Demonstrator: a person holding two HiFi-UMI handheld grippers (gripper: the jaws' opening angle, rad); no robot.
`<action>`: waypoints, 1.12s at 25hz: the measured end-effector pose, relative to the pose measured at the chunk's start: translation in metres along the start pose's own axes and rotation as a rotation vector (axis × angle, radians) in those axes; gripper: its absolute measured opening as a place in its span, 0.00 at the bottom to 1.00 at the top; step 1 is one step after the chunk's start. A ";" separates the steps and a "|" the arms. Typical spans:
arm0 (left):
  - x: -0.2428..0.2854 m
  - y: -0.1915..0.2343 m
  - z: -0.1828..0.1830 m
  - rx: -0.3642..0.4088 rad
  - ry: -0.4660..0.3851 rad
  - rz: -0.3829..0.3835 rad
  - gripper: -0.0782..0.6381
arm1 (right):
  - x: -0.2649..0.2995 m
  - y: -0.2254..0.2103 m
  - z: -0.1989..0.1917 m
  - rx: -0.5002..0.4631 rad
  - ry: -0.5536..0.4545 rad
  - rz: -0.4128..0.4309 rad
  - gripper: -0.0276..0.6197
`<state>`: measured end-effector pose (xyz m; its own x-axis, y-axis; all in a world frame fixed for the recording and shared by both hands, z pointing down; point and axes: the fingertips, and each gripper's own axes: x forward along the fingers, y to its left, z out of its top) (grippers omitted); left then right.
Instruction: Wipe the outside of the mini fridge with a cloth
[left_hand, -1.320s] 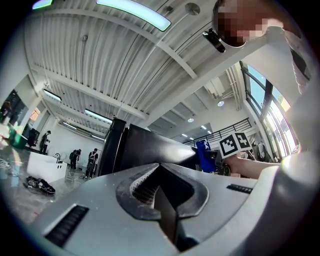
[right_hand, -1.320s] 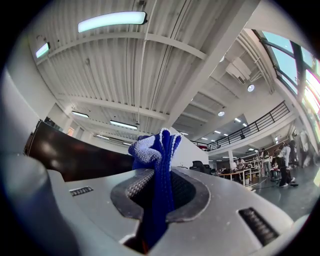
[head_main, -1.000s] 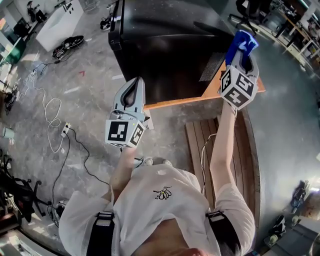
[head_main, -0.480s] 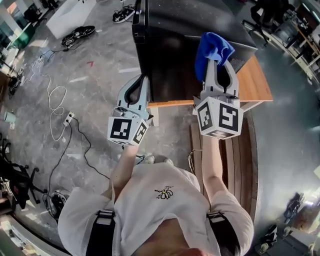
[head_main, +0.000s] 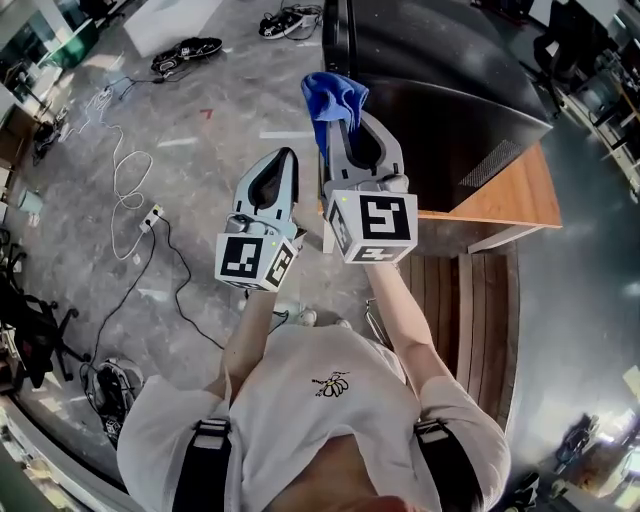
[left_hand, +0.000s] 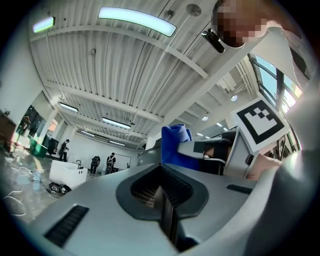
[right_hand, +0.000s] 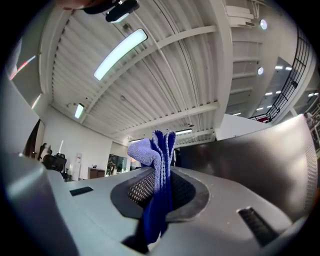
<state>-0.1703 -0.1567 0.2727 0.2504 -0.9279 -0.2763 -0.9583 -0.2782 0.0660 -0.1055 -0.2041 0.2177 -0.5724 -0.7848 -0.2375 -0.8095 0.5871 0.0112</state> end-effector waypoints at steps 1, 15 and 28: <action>-0.003 0.006 0.001 0.001 -0.001 0.010 0.12 | 0.007 0.003 -0.007 -0.008 0.014 -0.002 0.14; -0.009 0.012 0.000 -0.015 0.003 0.000 0.12 | 0.017 -0.006 -0.022 -0.063 0.052 -0.065 0.14; 0.009 -0.032 -0.011 -0.043 0.012 -0.098 0.12 | -0.020 -0.076 -0.015 -0.104 0.044 -0.210 0.14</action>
<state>-0.1359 -0.1594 0.2789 0.3441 -0.8986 -0.2723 -0.9224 -0.3777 0.0809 -0.0343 -0.2354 0.2360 -0.3934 -0.8968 -0.2026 -0.9192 0.3882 0.0664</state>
